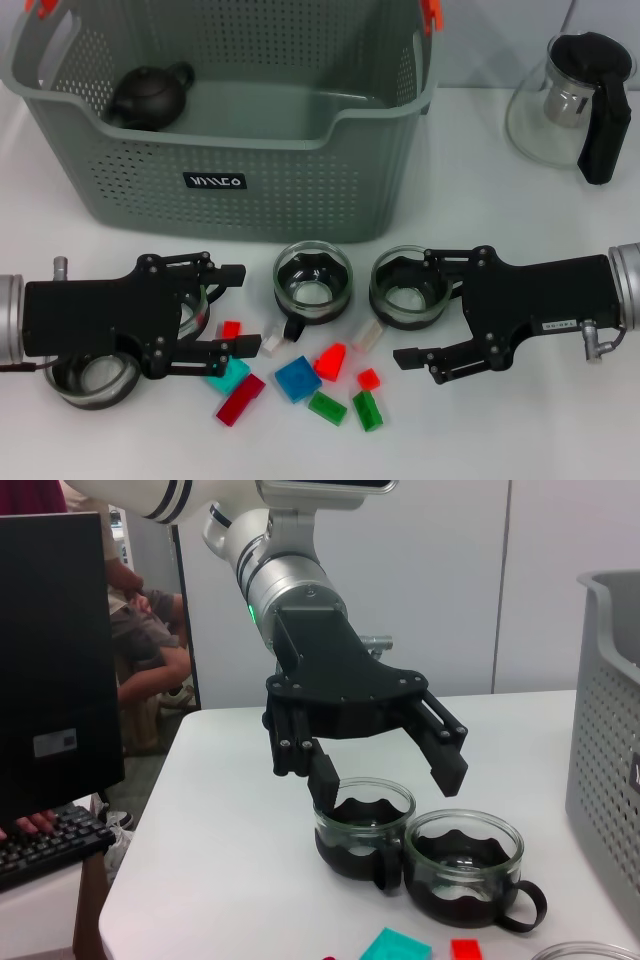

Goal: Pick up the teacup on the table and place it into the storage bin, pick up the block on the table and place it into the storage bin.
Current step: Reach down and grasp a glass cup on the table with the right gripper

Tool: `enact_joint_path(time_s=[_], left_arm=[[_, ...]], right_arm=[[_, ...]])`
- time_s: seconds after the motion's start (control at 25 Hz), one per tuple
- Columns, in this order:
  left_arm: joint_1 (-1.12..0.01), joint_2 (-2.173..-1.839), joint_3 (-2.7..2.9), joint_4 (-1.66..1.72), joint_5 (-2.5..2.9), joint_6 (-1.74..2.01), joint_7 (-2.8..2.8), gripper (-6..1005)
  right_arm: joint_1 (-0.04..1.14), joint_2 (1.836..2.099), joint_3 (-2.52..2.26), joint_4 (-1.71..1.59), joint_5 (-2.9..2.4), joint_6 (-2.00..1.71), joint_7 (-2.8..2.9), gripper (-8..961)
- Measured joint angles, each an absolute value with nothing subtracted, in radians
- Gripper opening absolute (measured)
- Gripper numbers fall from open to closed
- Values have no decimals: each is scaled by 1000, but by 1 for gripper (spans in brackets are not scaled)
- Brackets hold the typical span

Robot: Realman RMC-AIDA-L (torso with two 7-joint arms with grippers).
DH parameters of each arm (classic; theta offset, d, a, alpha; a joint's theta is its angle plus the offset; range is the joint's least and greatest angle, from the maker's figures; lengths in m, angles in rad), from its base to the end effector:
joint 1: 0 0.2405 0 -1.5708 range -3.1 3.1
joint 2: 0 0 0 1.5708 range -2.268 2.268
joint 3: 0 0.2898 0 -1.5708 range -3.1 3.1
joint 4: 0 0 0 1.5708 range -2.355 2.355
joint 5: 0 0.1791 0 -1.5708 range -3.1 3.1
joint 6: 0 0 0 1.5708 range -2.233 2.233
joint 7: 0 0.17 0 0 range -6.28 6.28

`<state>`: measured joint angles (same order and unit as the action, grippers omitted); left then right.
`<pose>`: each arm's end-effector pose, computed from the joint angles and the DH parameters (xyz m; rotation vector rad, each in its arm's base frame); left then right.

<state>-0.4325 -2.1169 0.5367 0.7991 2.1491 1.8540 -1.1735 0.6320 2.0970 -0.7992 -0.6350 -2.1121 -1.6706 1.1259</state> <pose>-0.2696 0.2719 -0.0270 -2.8438 -0.3412 -0.7318 0.2239 0.3123 -0.0708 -3.0484 0.0679 0.5972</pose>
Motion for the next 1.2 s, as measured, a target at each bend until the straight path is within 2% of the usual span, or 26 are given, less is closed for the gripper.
enact_joint_path(time_s=[0.76,1.2], left_arm=[[-434,-2117,537,799,2149,1853,-1172,800],[-439,-2121,534,787,2144,1853,-1172,800]], right_arm=[[636,2096,-794,-647,-2108,-1661,1158,915],[625,2089,-812,-893,-2158,-1708,1408,915]])
